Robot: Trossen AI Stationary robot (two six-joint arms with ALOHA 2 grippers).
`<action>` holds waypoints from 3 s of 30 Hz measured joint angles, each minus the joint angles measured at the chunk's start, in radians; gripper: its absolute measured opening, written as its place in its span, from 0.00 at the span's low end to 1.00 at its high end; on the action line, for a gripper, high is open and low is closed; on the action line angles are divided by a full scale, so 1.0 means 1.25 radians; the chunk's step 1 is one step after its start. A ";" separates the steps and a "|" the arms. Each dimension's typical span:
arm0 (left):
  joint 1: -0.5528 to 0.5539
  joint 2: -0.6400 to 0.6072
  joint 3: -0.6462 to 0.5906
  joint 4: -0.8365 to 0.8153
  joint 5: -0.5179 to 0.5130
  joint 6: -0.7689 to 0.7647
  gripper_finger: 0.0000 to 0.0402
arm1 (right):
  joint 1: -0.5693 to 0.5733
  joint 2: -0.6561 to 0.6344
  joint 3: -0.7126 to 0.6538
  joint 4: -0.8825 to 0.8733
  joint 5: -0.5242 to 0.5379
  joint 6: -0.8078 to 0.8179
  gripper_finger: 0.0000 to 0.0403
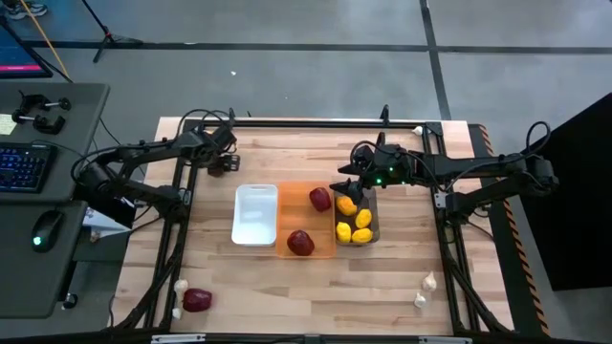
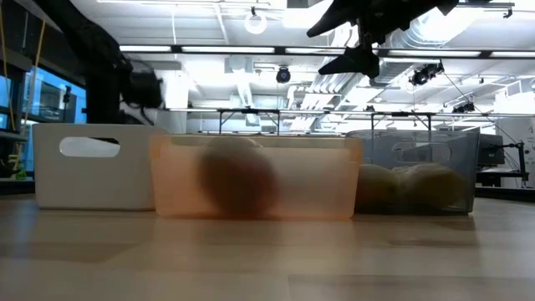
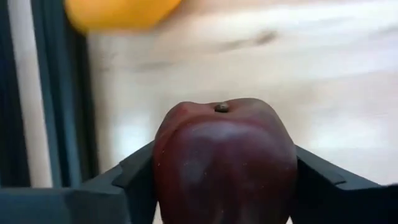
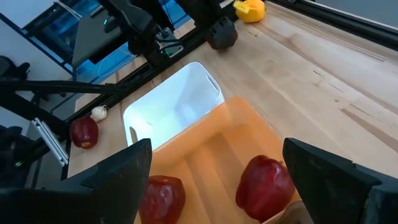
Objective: Sort produce into baskets
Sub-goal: Put the red apple into the orange bin
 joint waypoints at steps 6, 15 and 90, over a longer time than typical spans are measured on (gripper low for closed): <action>-0.095 -0.171 0.110 0.043 -0.009 -0.011 0.56 | 0.000 0.000 0.000 0.000 0.000 -0.025 0.87; -0.430 -0.281 0.135 0.253 -0.057 -0.101 0.61 | 0.000 0.000 0.000 -0.003 0.036 -0.083 0.87; -1.367 0.128 0.362 -0.215 0.302 -0.483 0.83 | -0.001 0.000 0.000 -0.072 0.190 -0.119 0.87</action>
